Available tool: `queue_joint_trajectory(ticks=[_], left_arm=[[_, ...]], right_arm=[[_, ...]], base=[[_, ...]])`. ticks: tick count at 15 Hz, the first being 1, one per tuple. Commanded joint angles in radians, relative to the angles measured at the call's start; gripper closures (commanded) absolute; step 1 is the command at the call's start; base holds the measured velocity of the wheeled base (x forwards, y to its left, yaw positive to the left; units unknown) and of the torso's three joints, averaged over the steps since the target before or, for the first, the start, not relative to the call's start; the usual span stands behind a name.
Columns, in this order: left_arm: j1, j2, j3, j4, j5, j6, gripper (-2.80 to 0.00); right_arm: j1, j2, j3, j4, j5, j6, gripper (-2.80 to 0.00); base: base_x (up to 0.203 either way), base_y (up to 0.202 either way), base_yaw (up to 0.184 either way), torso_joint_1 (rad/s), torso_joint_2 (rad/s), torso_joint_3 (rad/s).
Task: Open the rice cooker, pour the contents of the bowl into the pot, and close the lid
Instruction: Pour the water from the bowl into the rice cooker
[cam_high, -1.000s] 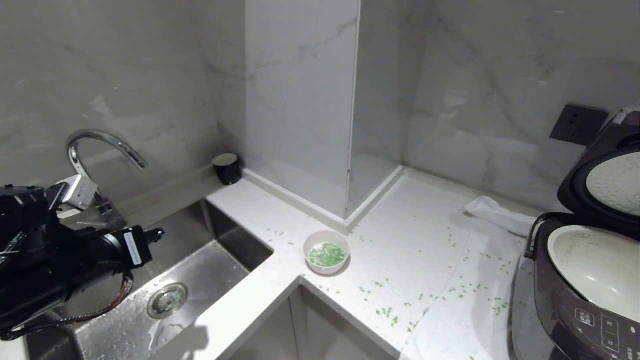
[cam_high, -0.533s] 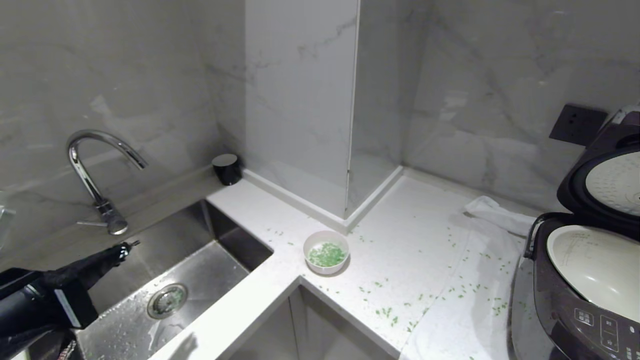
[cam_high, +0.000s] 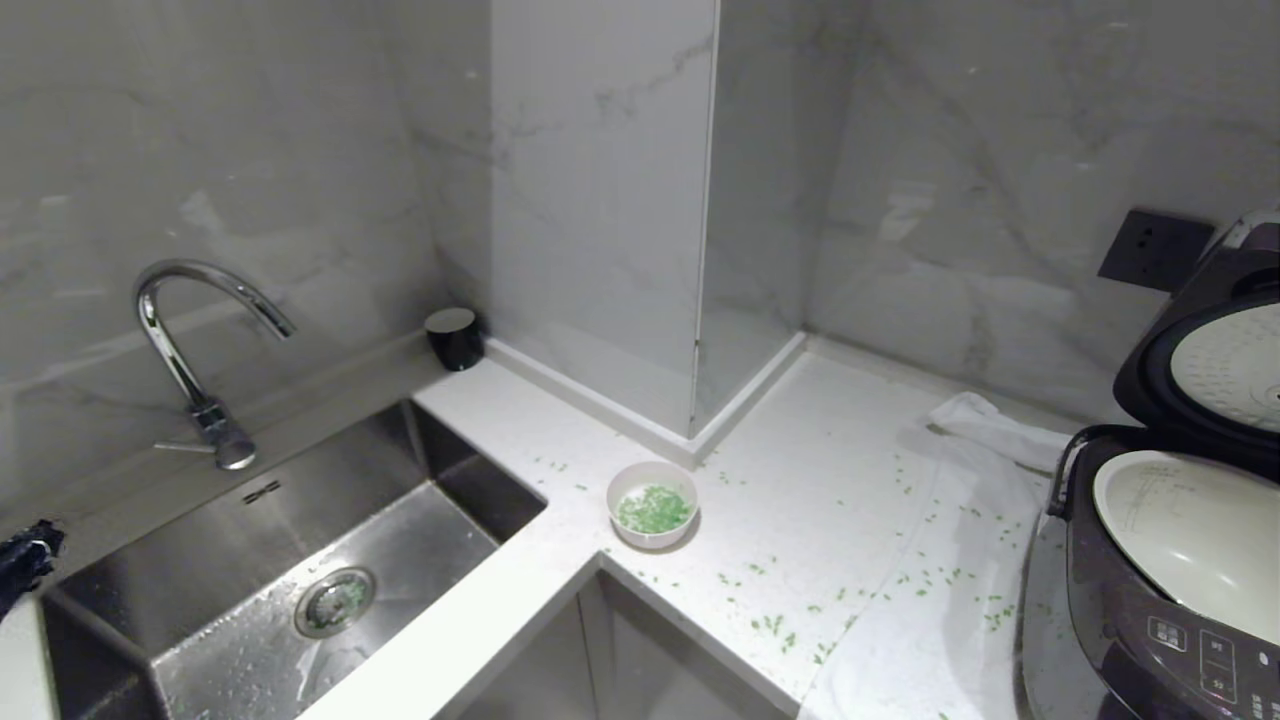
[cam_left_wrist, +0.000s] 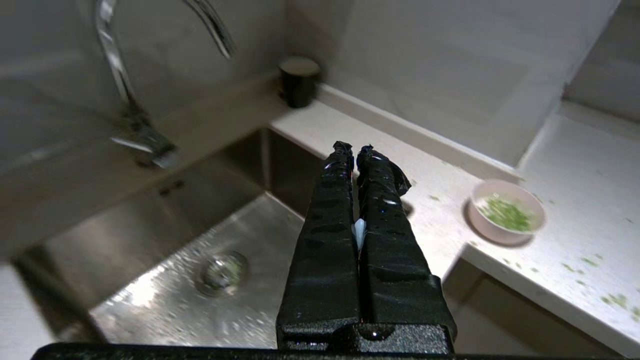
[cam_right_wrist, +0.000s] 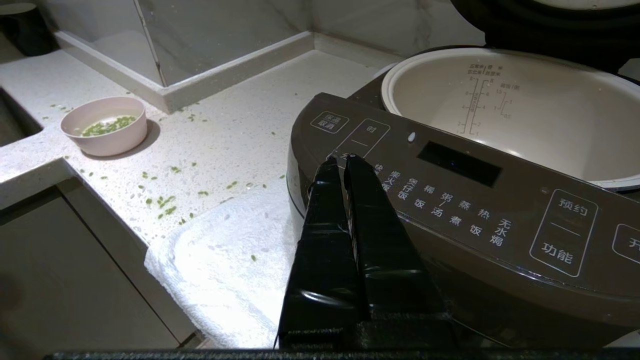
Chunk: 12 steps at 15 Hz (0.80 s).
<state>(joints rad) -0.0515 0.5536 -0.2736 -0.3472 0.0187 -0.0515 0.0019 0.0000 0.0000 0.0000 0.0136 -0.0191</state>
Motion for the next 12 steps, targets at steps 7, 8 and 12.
queue_joint_trajectory(ticks=[7,8,12], left_arm=[[0.069,-0.416,0.095,0.19,-0.011,0.16,0.0],[0.063,-0.445,0.138,0.191,-0.021,0.16,0.0],[0.055,-0.557,0.246,0.329,-0.03,0.172,0.0]], right_arm=[[0.001,0.0,0.0,0.0,0.0,-0.001,0.0],[0.001,0.0,0.0,0.0,0.0,-0.001,0.0],[0.001,0.0,0.0,0.0,0.0,-0.002,0.0]], base=[[0.0,0.0,0.0,0.0,0.0,0.0],[0.0,0.0,0.0,0.0,0.0,0.0],[0.0,0.0,0.0,0.0,0.0,0.0]])
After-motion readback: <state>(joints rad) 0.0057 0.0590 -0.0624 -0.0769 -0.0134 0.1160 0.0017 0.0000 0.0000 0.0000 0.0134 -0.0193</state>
